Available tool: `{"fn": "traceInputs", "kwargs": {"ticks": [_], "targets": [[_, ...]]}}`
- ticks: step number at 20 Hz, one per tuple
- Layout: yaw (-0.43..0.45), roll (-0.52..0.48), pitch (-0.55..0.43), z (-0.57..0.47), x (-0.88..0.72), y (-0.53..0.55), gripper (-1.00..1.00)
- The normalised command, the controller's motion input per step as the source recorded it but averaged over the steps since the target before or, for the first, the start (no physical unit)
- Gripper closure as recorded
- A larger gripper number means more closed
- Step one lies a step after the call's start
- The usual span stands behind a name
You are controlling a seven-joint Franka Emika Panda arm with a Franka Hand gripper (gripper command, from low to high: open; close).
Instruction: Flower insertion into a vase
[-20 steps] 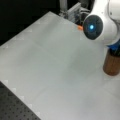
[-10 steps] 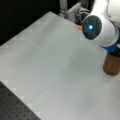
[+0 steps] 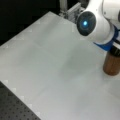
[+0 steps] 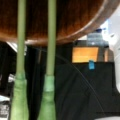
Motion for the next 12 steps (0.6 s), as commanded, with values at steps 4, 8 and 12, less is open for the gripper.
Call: {"fn": "traceInputs", "kwargs": {"ticks": [4, 8, 12], "targets": [[0.047, -0.114, -0.132, 0.24, 0.16, -0.13, -1.00], [0.110, -0.269, -0.826, 0.16, 0.07, -0.20, -1.00], [0.148, -0.256, -0.803, 0.13, -0.11, -0.33, -1.00]]}}
